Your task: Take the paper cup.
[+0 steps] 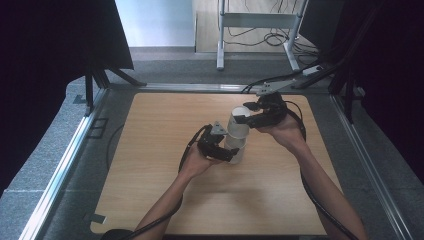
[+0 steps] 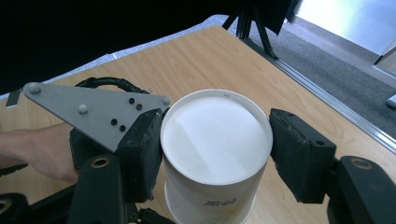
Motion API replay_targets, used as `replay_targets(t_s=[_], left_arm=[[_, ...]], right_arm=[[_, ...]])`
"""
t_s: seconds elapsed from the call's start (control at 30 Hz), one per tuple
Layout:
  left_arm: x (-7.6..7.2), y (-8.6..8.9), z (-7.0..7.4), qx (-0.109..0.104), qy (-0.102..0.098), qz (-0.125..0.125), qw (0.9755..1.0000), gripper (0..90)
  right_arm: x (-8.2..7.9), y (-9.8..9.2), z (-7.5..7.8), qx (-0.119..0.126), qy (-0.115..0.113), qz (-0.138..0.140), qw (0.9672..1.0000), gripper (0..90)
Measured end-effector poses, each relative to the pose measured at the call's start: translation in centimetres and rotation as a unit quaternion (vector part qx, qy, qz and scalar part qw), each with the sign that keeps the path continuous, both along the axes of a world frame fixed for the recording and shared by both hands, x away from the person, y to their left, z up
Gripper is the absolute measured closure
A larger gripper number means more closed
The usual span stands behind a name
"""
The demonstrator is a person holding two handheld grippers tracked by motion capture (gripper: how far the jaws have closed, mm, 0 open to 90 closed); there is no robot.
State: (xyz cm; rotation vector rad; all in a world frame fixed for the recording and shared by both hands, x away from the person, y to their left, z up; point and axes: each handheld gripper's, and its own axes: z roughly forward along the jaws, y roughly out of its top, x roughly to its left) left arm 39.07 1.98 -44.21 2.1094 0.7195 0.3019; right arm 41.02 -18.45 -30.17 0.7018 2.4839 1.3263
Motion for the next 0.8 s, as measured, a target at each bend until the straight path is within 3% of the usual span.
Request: replay_targets(t_s=[0.3,0.63,0.8], left_arm=[[-0.4,1.3,1.1,-0.010,0.007,-0.009,0.9999,7.8],[-1.6,2.5,2.3,-0.008,0.012,-0.044,0.9989,0.0],[-2.3,2.9,2.5,-0.019,0.016,-0.063,0.9977,0.0]], right_arm=[[-0.8,-0.3,1.8,0.008,-0.007,0.007,0.9999,37.1],[-2.2,-0.6,3.1,0.008,-0.011,0.024,0.9996,37.1],[-3.1,-0.9,3.3,0.007,-0.011,0.034,0.9993,37.1]])
